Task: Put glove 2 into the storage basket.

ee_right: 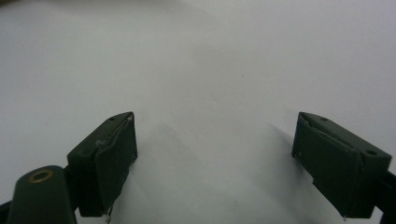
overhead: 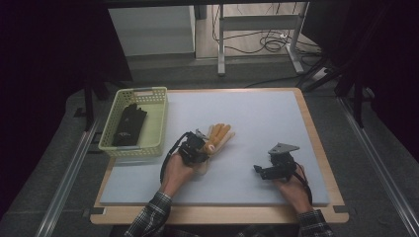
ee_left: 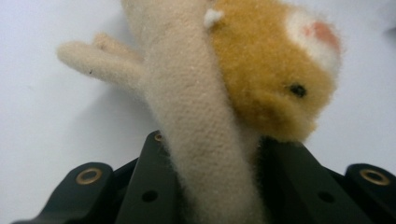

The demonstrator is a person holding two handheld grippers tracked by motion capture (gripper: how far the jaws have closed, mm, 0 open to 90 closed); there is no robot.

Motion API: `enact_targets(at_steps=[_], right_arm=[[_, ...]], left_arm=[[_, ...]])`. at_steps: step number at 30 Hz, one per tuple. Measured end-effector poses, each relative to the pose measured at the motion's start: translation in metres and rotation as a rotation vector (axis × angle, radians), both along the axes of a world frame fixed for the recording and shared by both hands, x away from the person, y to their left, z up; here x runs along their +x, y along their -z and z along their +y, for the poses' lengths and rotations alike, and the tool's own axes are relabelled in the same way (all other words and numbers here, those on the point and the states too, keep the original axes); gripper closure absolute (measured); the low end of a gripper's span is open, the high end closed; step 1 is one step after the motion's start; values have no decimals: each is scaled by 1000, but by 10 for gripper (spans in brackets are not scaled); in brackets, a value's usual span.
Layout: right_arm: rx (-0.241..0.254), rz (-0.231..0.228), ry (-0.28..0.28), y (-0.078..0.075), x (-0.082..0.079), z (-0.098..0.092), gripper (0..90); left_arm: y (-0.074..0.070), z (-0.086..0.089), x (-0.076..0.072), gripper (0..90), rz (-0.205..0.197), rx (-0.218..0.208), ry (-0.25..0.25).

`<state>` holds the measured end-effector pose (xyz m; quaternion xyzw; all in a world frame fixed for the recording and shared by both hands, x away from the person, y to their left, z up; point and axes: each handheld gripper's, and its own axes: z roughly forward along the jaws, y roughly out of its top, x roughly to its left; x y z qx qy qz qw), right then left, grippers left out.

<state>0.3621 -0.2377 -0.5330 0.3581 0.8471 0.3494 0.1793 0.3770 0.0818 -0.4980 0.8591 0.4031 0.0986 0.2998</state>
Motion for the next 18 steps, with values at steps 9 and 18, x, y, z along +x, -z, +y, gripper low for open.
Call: enact_targets(at_steps=[9,18], right_arm=[[0,0,0,0,0,0,136],[0,-1,-1,0,0,0,136]], left_arm=[[-26,17,10,745,-24,-4,-48],[-53,39,20,743,-45,4,-95]])
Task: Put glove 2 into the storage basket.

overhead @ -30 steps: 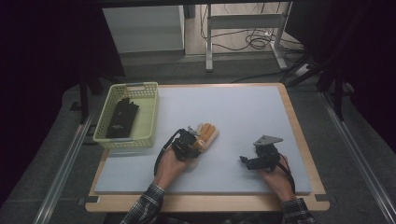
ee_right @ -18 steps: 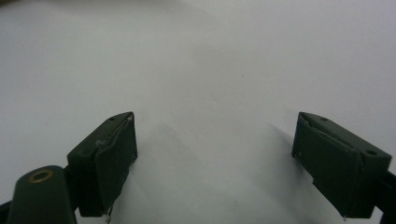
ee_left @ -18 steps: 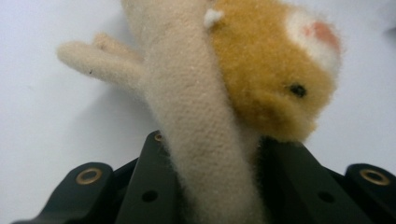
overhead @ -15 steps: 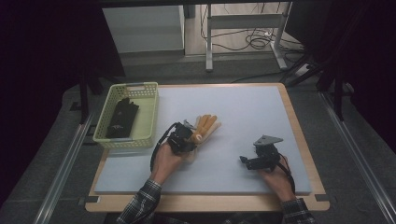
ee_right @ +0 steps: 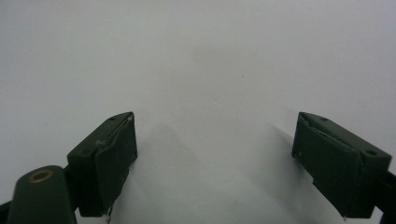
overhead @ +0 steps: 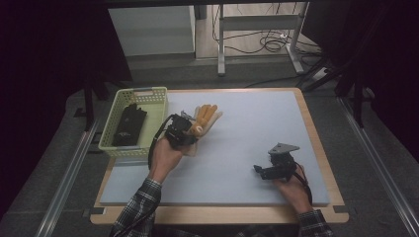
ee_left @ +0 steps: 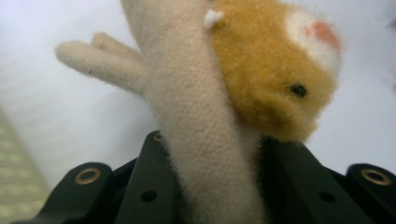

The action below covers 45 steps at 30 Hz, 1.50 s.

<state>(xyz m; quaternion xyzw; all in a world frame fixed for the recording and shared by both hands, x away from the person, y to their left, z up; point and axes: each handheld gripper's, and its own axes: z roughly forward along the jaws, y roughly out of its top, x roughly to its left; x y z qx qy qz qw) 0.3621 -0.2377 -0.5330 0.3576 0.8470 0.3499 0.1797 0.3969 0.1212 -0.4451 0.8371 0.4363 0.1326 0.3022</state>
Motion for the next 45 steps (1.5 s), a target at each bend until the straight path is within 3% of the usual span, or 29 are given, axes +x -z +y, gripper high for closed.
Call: enact_targets(at_steps=[12,25,33,35,45], right_arm=[[-1,-2,-1,0,0,0,136],[1,-4,-1,0,0,0,136],[1,-4,-1,0,0,0,136],[0,-4,-1,0,0,0,137],[1,-4,-1,0,0,0,136]], left_arm=[[-34,43,13,742,-33,2,-108],[-47,106,23,737,-34,23,-268],[-33,146,32,734,3,45,-372],[-31,148,33,733,7,45,-379],[9,157,66,727,98,73,-418]])
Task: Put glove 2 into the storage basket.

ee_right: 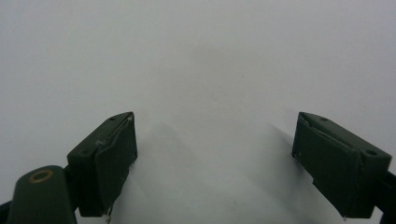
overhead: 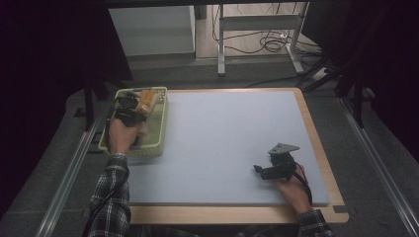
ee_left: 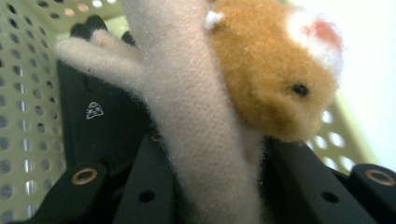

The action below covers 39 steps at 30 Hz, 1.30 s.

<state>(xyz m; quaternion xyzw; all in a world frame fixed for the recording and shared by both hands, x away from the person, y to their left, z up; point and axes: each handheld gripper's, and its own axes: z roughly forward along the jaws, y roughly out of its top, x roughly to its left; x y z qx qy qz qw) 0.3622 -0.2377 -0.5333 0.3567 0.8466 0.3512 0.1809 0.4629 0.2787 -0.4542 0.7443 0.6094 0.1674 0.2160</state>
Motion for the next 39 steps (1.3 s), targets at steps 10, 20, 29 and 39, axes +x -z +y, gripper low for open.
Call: enact_targets(at_steps=[10,20,29,39], right_arm=[[1,1,0,0,0,0,136],[1,1,0,0,0,0,136],[0,1,0,0,0,0,136],[0,1,0,0,0,0,136]], left_arm=[[30,-18,30,705,119,34,11],[41,-16,38,198,179,-43,-8],[5,-3,16,204,72,-66,17],[29,-4,21,626,139,-110,65]])
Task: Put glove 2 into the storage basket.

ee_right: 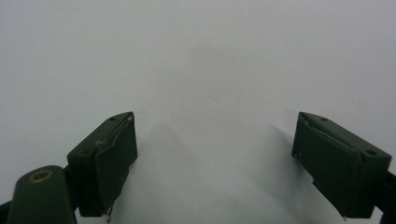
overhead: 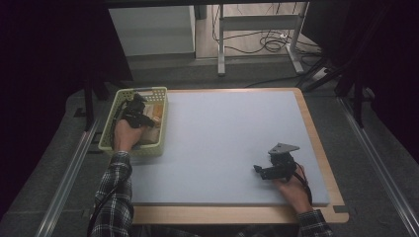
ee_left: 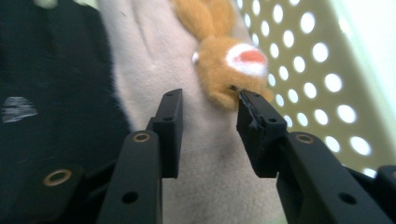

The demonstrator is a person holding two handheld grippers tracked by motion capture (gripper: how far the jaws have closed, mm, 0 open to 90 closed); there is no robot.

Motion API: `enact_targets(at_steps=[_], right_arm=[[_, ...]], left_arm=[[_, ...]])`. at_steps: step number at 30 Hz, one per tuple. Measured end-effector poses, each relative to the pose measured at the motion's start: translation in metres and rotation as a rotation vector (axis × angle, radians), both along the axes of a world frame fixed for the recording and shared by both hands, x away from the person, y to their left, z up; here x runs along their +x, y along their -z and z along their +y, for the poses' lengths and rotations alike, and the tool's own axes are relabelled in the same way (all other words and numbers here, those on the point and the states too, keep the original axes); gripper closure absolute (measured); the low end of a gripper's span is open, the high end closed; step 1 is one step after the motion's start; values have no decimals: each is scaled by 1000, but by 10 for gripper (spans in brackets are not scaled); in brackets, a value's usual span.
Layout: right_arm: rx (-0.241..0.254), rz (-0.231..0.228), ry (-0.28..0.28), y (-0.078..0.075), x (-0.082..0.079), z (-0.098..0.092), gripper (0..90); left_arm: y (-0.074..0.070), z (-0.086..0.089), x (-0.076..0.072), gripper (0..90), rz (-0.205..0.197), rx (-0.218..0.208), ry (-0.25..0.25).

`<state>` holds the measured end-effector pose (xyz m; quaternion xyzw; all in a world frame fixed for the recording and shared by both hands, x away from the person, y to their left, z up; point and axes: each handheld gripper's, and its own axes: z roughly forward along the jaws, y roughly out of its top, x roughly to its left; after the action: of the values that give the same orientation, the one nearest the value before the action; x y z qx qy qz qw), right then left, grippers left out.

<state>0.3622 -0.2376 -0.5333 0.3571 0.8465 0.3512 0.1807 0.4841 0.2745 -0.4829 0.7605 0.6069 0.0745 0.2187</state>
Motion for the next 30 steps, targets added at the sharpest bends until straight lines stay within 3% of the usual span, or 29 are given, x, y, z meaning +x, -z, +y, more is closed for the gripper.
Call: enact_targets(at_steps=[3,9,16,21,30], right_arm=[[0,0,0,0,0,0,136],[0,-1,0,0,0,0,136],[0,-1,0,0,0,0,136],[-1,-1,0,0,0,0,136],[-1,-1,0,0,0,0,136]], left_arm=[[5,-2,4,640,12,-30,5],[1,-4,5,612,3,-7,8],[-12,5,-5,356,-78,8,-21],[-17,11,-12,204,-119,-9,-33],[-21,17,-26,43,-188,-25,-1]])
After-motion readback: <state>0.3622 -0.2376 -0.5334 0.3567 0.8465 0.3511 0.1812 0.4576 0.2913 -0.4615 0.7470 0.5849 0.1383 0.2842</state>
